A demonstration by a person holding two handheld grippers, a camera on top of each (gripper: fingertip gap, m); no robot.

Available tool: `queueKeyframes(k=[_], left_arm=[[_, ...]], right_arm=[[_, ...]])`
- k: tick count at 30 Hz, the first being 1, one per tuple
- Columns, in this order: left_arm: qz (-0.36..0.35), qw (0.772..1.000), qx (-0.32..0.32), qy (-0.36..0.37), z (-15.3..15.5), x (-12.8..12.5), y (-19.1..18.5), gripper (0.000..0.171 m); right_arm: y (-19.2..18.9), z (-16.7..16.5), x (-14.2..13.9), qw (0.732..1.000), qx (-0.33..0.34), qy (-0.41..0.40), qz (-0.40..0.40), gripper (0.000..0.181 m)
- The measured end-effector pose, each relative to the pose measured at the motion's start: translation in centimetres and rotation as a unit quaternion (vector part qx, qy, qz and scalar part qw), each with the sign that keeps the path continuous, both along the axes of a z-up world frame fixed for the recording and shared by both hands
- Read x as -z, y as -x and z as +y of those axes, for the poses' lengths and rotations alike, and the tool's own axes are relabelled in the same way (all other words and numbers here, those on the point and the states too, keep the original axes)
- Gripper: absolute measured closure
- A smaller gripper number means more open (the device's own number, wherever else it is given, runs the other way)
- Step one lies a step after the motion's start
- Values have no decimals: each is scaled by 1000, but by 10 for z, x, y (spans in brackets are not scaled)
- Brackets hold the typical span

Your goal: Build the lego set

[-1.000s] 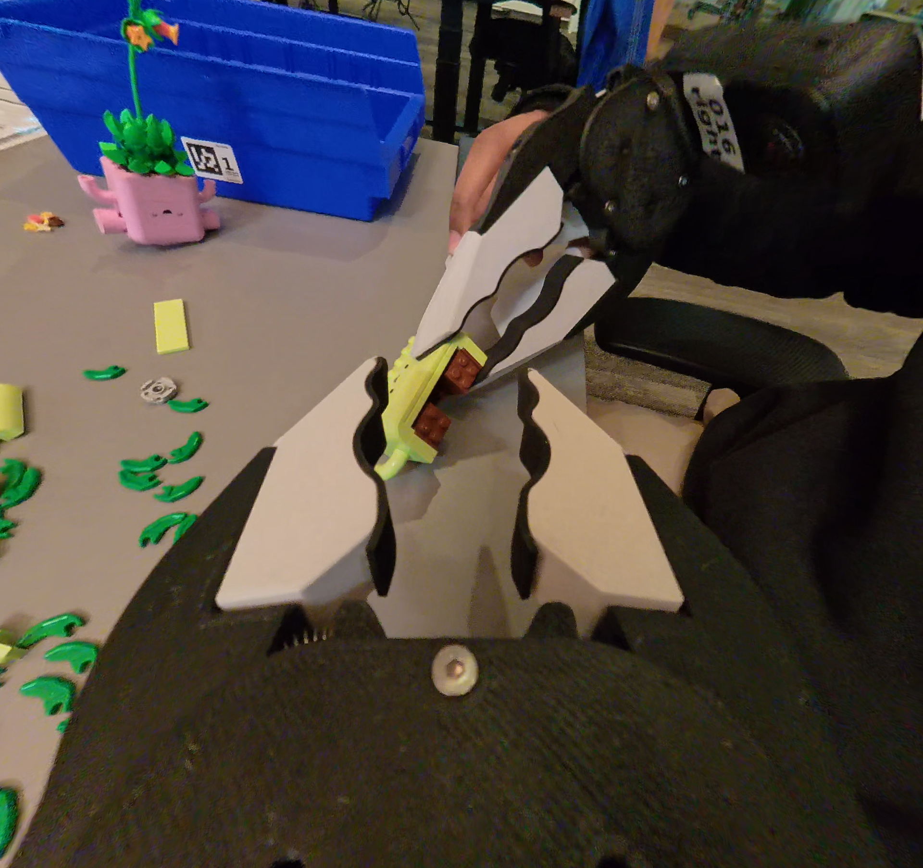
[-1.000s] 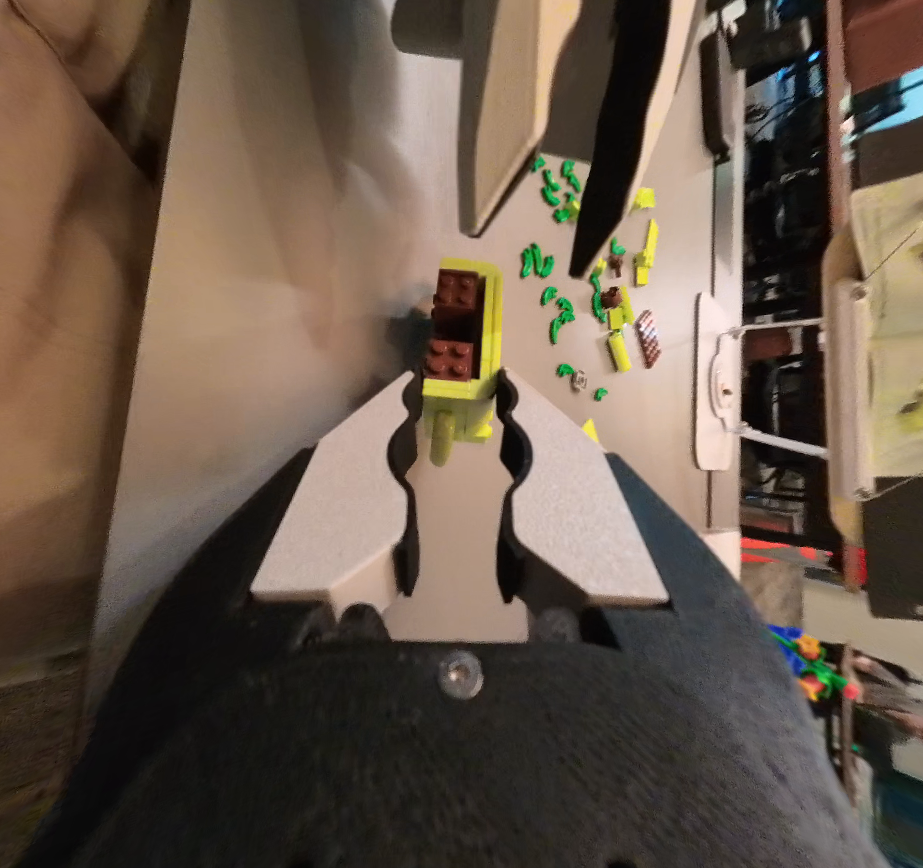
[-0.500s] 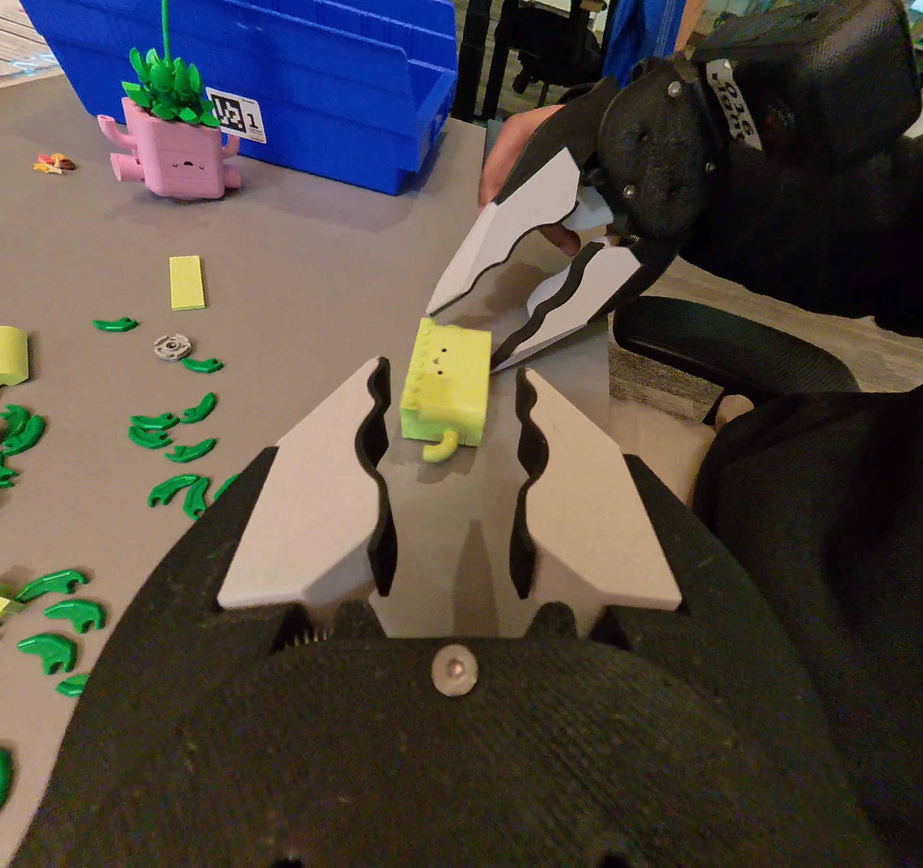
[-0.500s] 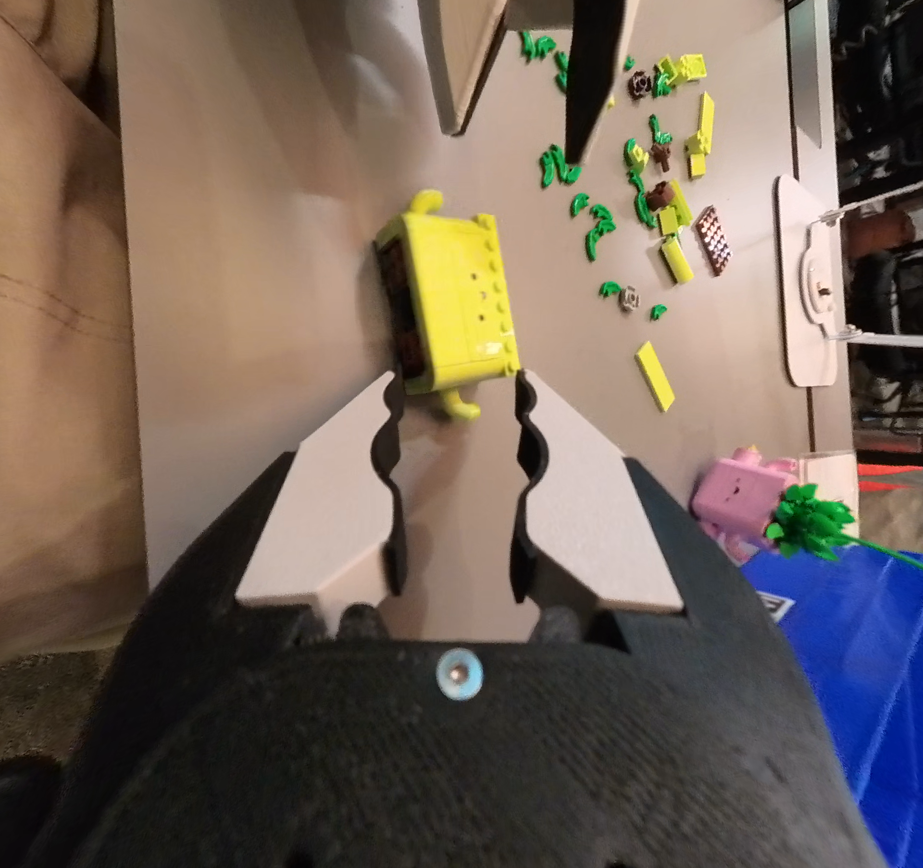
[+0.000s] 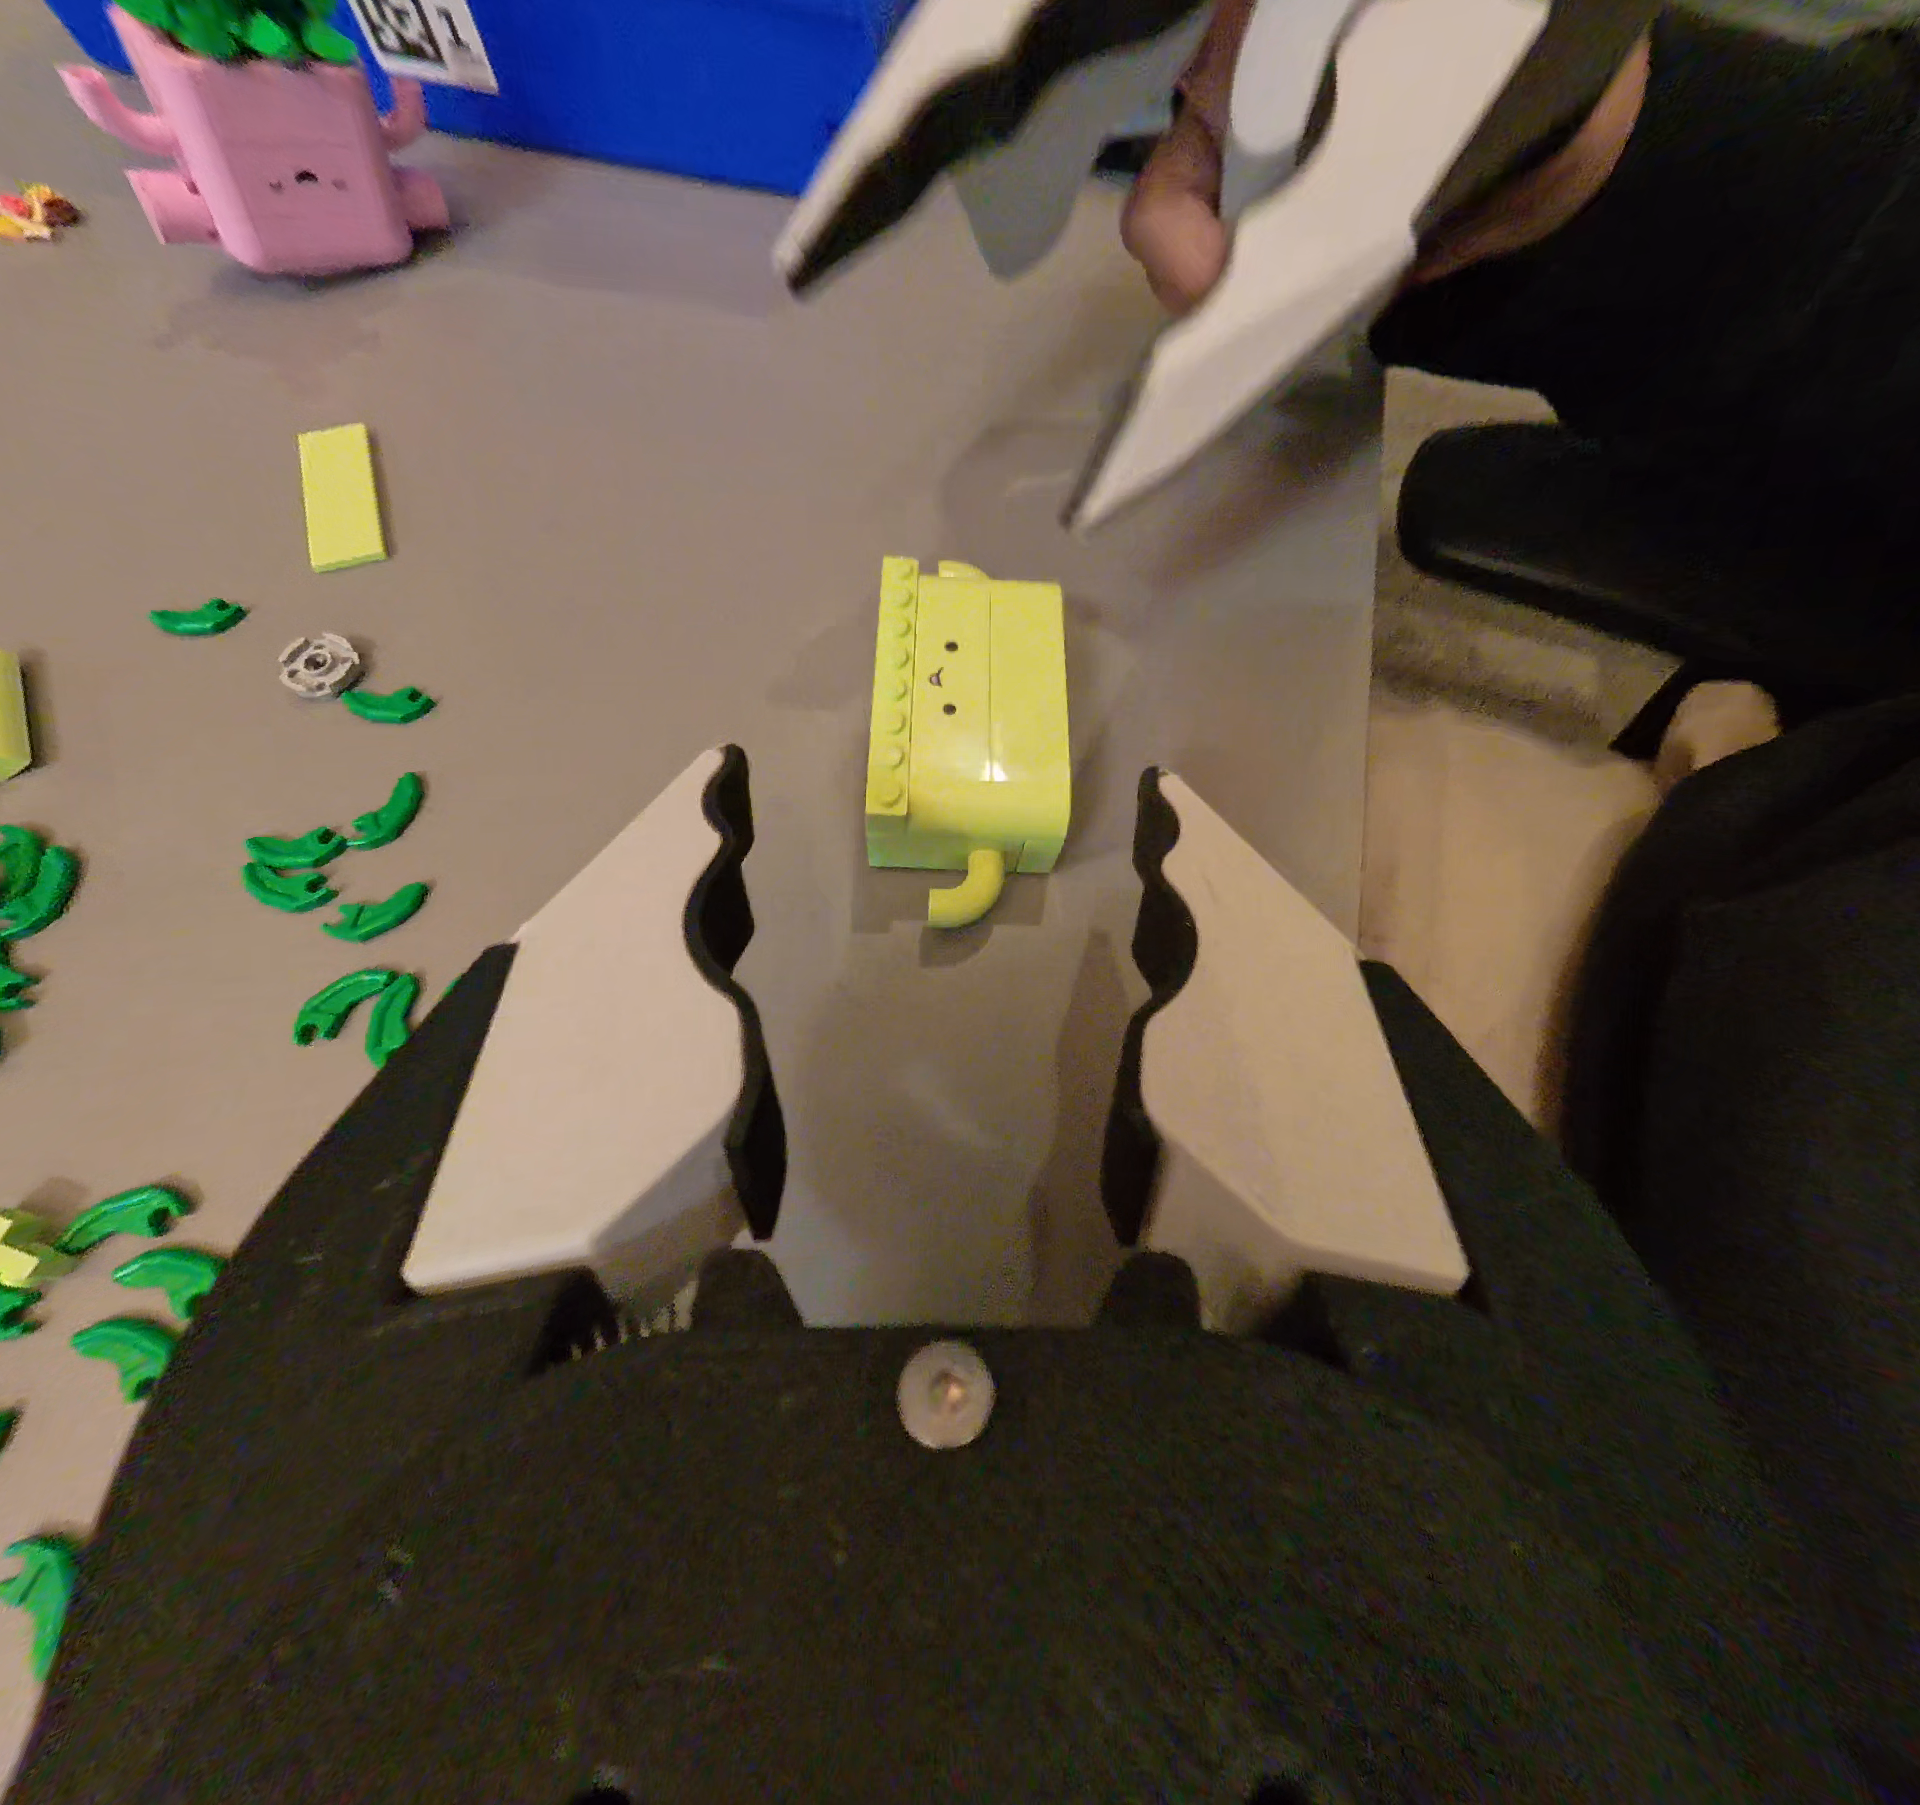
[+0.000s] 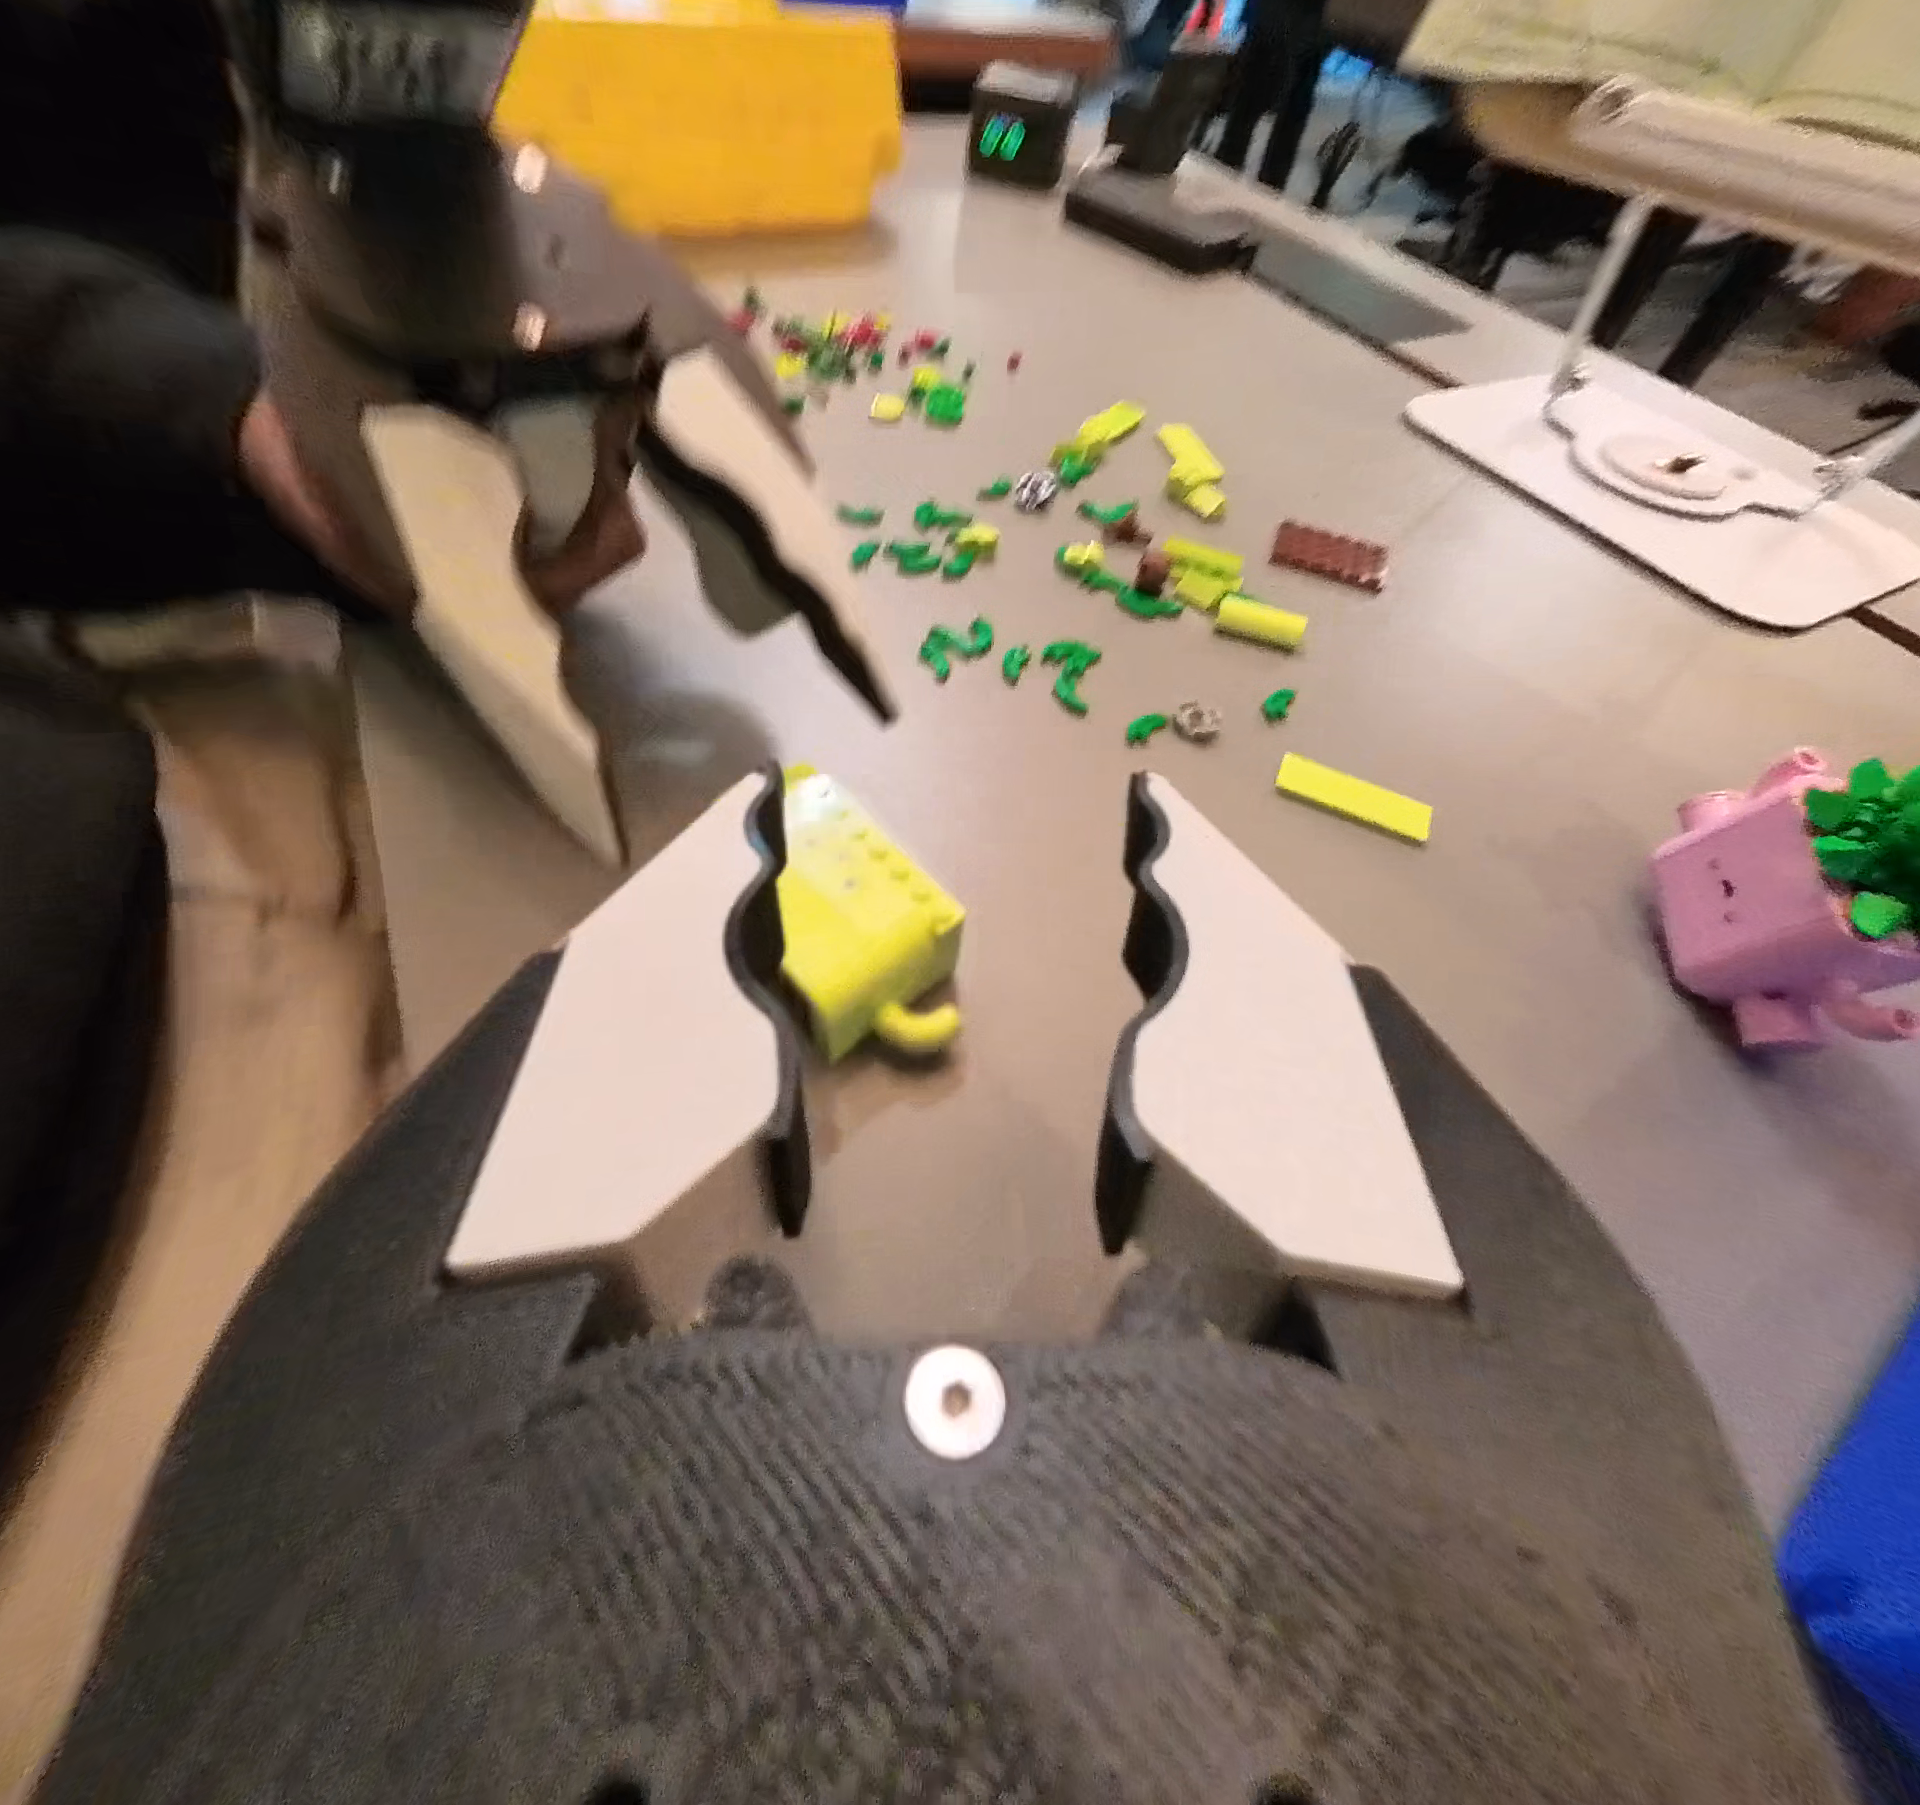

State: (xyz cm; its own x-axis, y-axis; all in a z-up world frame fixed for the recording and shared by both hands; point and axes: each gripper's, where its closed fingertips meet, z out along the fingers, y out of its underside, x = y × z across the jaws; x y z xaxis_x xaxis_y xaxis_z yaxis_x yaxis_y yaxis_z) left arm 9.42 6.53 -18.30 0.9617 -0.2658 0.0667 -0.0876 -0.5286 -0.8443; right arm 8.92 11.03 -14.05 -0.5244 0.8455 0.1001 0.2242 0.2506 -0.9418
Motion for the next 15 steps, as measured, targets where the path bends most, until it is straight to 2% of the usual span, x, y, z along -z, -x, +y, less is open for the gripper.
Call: queueKeyframes(k=[4, 8, 11, 15], left_arm=[[25, 999, -5, 42, 4, 14, 2, 101], [13, 997, 14, 74, 5, 23, -1, 130], [-20, 996, 11, 86, 6, 25, 2, 129], [-57, 995, 4, 77, 6, 19, 5, 129]], right_arm=[[18, 9, -9, 996, 40, 69, 34, 128], [20, 13, -11, 995, 60, 63, 47, 133], [17, 14, -17, 993, 72, 51, 78, 145], [15, 14, -20, 992, 70, 52, 91, 147]])
